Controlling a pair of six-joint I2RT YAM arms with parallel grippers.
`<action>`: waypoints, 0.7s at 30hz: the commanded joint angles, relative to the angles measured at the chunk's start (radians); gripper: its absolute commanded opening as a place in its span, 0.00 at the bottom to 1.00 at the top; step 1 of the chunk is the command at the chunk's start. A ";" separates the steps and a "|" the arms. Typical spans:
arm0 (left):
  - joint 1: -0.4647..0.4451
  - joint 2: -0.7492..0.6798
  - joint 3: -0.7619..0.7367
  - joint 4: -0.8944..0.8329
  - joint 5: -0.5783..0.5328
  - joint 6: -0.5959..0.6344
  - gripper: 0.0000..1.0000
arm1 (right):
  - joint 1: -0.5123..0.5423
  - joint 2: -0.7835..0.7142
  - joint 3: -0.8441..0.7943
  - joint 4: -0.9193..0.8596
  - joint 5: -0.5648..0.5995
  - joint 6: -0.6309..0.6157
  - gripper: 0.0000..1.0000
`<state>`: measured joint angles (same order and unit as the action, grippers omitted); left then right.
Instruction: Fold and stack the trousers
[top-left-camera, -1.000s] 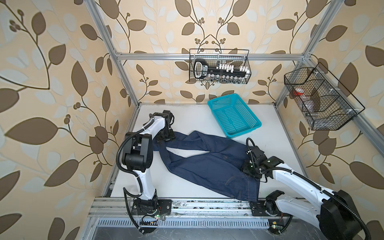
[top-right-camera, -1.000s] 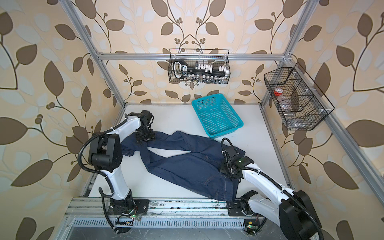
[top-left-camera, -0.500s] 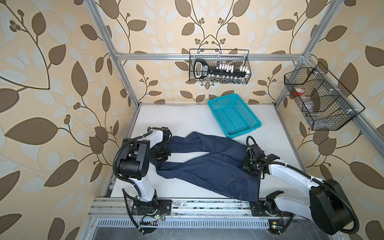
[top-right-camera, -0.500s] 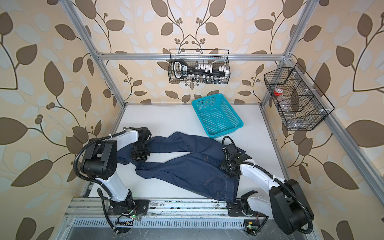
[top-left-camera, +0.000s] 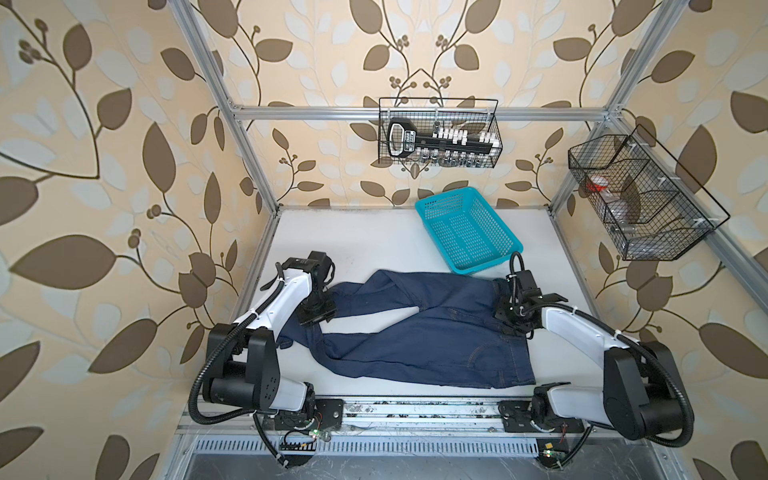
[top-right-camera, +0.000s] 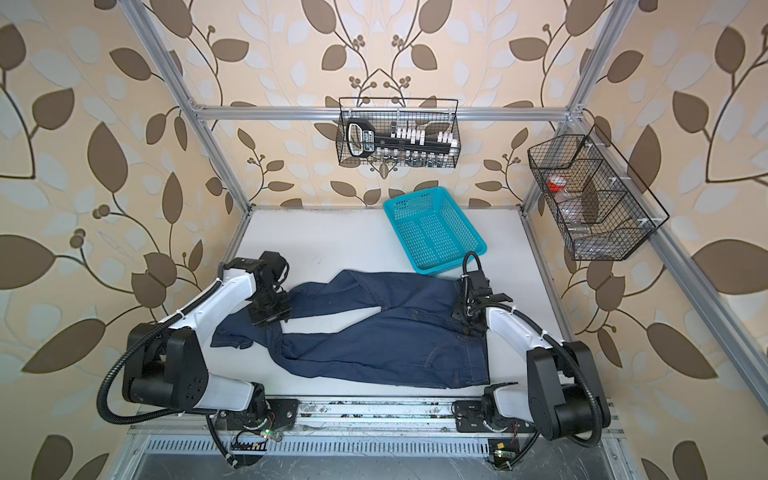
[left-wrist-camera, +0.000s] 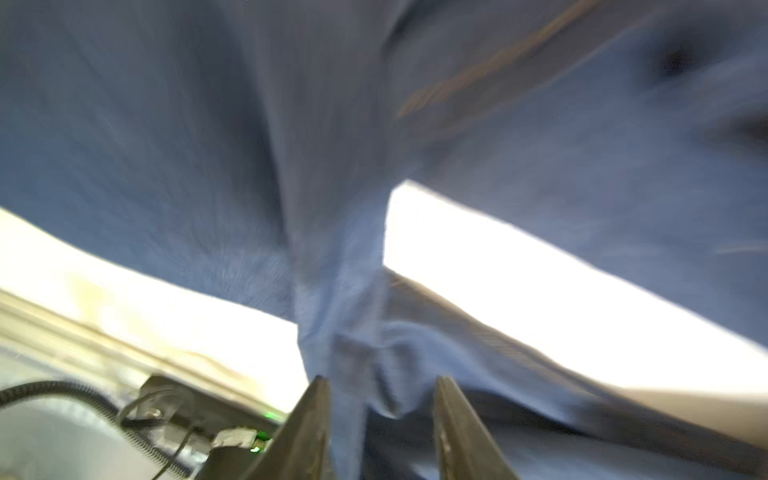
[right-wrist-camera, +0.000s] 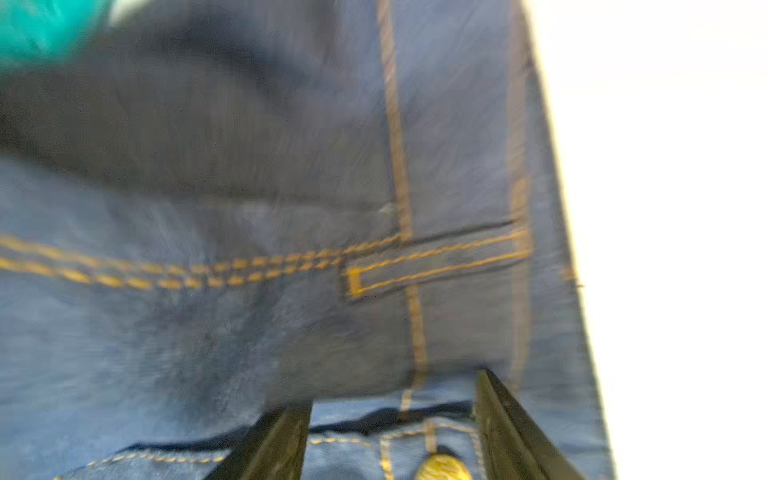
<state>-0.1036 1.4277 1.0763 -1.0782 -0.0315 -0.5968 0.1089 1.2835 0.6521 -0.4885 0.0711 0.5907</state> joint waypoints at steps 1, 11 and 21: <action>0.015 0.062 0.151 -0.010 0.031 -0.044 0.63 | -0.092 -0.076 0.061 -0.067 -0.022 -0.111 0.65; 0.051 0.184 0.140 0.290 0.252 -0.417 0.85 | -0.301 0.078 0.143 0.100 -0.263 -0.215 0.77; 0.056 0.277 0.076 0.464 0.314 -0.549 0.87 | -0.303 0.365 0.288 0.078 -0.221 -0.321 0.76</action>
<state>-0.0486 1.6981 1.1679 -0.6769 0.2432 -1.0702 -0.1921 1.5978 0.9047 -0.4015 -0.1463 0.3267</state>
